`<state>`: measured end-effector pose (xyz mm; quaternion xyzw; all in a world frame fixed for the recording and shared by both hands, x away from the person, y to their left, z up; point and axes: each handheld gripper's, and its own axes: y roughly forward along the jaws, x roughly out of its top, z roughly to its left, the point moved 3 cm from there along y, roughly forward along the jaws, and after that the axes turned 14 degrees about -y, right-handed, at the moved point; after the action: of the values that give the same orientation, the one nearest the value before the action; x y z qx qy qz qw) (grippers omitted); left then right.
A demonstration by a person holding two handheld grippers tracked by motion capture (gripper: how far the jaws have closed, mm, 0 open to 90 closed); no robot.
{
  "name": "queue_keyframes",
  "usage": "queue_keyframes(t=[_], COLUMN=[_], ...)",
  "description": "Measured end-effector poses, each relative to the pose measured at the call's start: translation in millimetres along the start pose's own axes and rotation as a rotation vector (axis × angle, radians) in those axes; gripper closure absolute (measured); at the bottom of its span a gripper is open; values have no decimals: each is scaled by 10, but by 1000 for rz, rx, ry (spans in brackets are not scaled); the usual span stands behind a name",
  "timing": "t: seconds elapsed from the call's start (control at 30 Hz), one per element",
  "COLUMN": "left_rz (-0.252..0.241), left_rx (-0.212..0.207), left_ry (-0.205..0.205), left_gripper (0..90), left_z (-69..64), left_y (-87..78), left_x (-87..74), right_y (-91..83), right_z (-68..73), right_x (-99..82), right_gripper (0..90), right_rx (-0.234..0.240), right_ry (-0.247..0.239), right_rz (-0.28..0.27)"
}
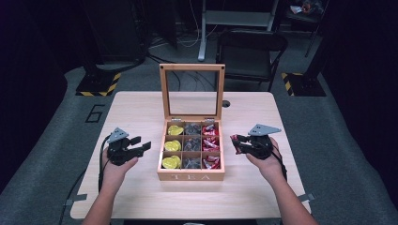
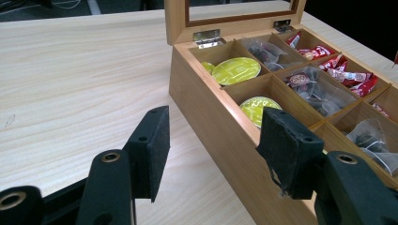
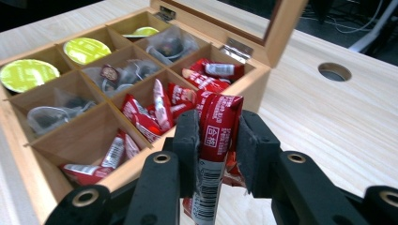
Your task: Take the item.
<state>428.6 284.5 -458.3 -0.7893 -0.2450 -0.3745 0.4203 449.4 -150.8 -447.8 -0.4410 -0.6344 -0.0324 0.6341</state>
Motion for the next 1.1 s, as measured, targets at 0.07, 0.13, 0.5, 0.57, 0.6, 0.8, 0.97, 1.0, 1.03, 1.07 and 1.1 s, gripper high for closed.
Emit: queue_keyframes(t=[0.07, 0.13, 0.5, 0.57, 0.6, 0.8, 0.97, 1.0, 1.03, 1.07, 1.1], left_rz=[0, 0, 2, 3, 4, 1, 2, 2, 1, 3, 3], left_rx=[0, 0, 1, 2, 2, 2, 2, 2, 2, 2, 2], left_ry=[0, 0, 0, -3, -3, -3, -3, -3, -2, -3, -3], left_gripper=[435, 435, 435, 435, 435, 435, 435, 435, 435, 435, 435], left_z=[-1, -1, 3, 2, 1, 4, 3, 3, 3, 3, 3], left_y=[1, 1, 3, 2, 3, 0, -1, -1, 0, 1, 1], left_x=[-1, -2, -6, -6, -7, -8, -8, -8, -8, -9, -9], right_y=[5, 15, 39, 37, 37, 34, 33, 36, 36, 35, 35], right_z=[-12, -25, -142, -146, -168, -221, -257, -261, -261, -270, -270], right_x=[-40, -92, -325, -339, -373, -455, -515, -525, -525, -545, -545], right_gripper=[700, 699, 699, 699, 699, 698, 698, 697, 697, 697, 697], right_rx=[-11, -23, -75, -83, -94, -124, -136, -134, -134, -139, -139], right_ry=[4, 10, 52, 62, 62, 88, 94, 97, 97, 102, 102], right_rz=[3, 11, 43, 46, 50, 55, 65, 66, 66, 74, 74])
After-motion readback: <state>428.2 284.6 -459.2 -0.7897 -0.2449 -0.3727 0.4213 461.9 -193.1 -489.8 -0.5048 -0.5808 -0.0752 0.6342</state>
